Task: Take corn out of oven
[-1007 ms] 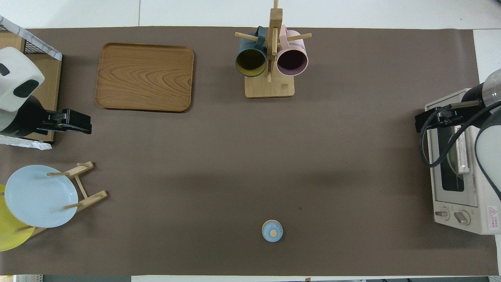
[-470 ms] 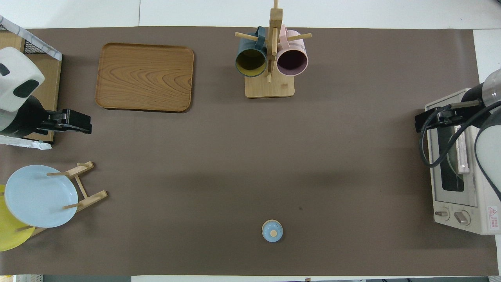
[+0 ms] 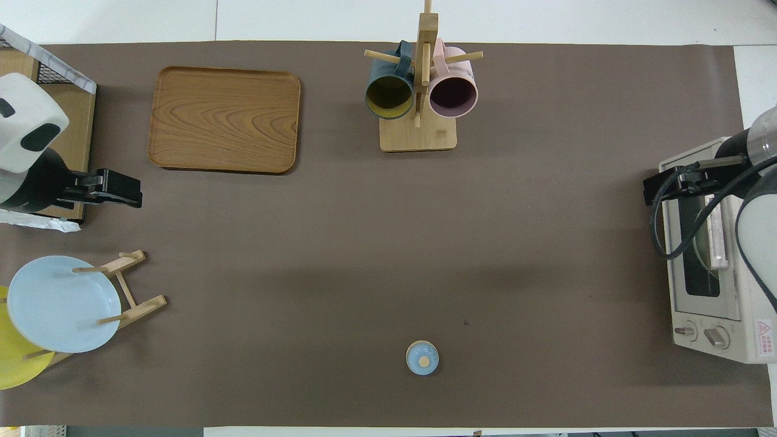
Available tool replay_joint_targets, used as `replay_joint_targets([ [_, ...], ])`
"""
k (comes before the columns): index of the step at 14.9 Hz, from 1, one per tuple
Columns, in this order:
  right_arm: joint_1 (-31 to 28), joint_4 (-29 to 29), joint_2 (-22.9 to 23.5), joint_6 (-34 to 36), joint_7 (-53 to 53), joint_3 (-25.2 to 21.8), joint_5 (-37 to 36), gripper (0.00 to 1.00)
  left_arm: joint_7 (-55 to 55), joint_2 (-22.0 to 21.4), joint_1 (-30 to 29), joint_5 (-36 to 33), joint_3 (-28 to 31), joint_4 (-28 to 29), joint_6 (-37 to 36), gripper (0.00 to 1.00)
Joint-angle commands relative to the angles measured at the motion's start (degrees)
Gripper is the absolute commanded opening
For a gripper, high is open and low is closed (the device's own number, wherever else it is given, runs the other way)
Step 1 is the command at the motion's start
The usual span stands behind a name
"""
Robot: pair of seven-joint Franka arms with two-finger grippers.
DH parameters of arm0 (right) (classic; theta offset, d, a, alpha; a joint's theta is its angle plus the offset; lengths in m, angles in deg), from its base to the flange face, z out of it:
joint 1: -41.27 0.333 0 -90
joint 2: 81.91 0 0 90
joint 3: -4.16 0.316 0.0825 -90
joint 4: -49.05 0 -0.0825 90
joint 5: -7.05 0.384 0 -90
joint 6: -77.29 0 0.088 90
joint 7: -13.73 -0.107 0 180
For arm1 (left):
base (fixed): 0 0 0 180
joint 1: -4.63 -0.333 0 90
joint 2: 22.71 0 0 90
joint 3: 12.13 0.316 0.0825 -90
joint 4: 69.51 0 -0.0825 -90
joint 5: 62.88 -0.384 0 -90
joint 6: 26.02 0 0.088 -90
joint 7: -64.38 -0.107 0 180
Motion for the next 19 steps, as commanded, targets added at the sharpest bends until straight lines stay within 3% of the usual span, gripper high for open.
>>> replay_joint_targets([
  [1, -0.78, 2.07, -0.67, -2.53, 2.22, -0.05, 0.76, 0.00, -0.36, -0.89, -0.06, 0.36, 0.23, 0.90, 0.30, 1.00],
  [3, -2.61, 4.17, -1.55, -4.38, 7.04, -0.05, 0.76, 0.00, -0.36, -0.89, -0.06, 0.36, 0.23, 0.90, 0.30, 1.00],
  [11, -5.87, 13.23, -3.23, -13.60, 3.99, -0.14, -2.23, 0.00, -0.36, -0.89, -0.06, 0.45, 0.23, 0.90, 0.30, 1.00],
  [19, -11.15, 18.07, -3.14, -16.34, 6.62, -0.14, -2.23, 0.00, -0.36, -0.89, -0.06, 0.45, 0.23, 0.90, 0.30, 1.00],
])
